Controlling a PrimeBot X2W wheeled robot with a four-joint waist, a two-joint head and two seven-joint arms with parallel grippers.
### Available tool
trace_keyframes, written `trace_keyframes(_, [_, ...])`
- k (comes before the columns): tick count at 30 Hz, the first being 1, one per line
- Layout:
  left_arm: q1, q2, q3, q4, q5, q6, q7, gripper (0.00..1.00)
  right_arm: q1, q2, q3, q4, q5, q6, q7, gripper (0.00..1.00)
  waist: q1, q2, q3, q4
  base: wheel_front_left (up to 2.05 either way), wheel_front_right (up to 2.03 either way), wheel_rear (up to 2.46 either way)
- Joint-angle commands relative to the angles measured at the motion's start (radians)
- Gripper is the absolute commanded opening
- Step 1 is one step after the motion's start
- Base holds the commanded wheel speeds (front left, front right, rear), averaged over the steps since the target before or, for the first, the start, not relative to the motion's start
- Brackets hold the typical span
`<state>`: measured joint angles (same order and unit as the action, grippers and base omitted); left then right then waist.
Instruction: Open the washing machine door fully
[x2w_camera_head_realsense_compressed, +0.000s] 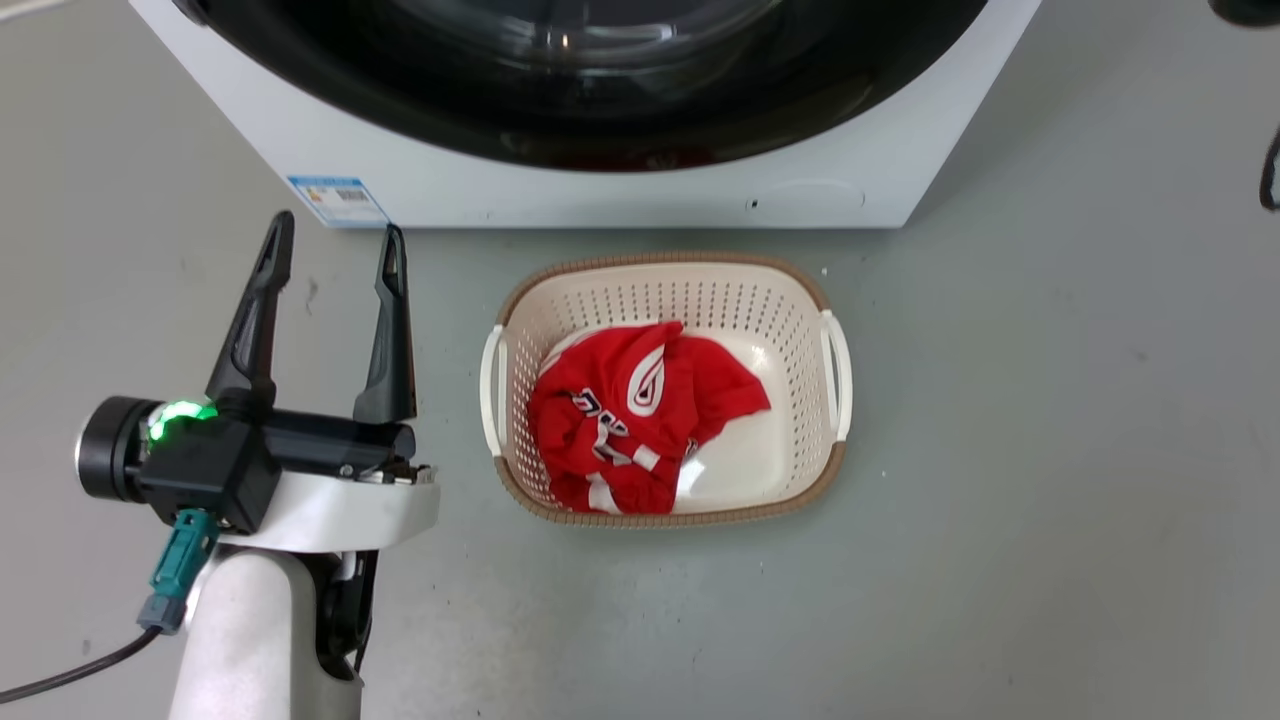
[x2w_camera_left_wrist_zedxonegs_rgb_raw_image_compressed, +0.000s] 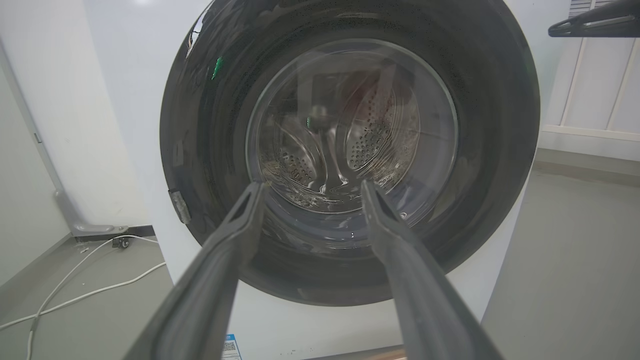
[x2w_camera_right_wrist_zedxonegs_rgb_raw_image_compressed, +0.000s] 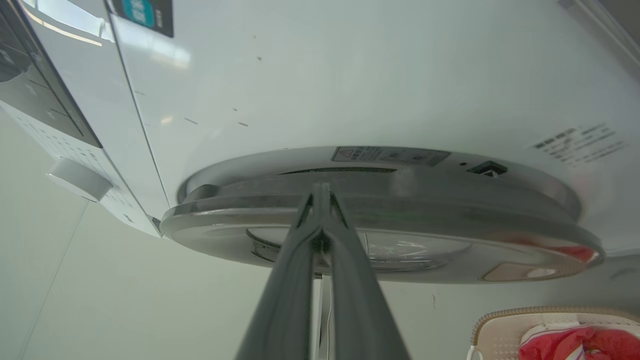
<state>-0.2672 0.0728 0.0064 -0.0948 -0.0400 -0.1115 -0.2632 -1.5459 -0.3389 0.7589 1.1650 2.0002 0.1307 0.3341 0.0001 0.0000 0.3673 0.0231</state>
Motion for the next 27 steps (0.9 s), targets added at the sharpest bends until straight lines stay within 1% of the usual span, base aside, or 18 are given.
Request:
trace_keyframes(1, [-0.013, 0.001, 0.001, -0.004, -0.003, -0.001, -0.002, 1.0, -0.024, 0.012, 0.01, 0.017, -0.007, 0.0, 0.004, 0.0, -0.0001, 0.0, 0.027, 0.003, 0.0, 0.0, 0.0])
trace_keyframes(7, [-0.041, -0.002, 0.005, -0.014, -0.005, -0.005, -0.002, 1.0, -0.117, 0.069, 0.072, 0.1, -0.04, 0.0, 0.022, 0.0, -0.0001, 0.0, 0.079, 0.012, 0.0, 0.0, 0.0])
trace_keyframes(13, [-0.049, -0.006, 0.006, -0.015, -0.006, -0.009, -0.002, 1.0, -0.146, 0.09, 0.094, 0.12, -0.037, 0.0, 0.012, 0.0, -0.0001, 0.0, 0.105, 0.018, 0.0, 0.0, 0.0])
trace_keyframes(20, [-0.051, -0.011, 0.012, -0.006, -0.003, -0.009, -0.002, 1.0, -0.116, 0.086, 0.112, 0.121, -0.018, 0.0, 0.068, 0.0, -0.0001, 0.0, 0.1, 0.013, 0.0, 0.0, 0.0])
trace_keyframes(27, [-0.023, -0.015, 0.018, 0.012, -0.006, -0.009, -0.002, 1.0, -0.078, 0.109, 0.114, 0.12, 0.011, 0.0, 0.179, 0.0, -0.0001, 0.0, 0.052, -0.001, 0.0, 0.0, 0.0])
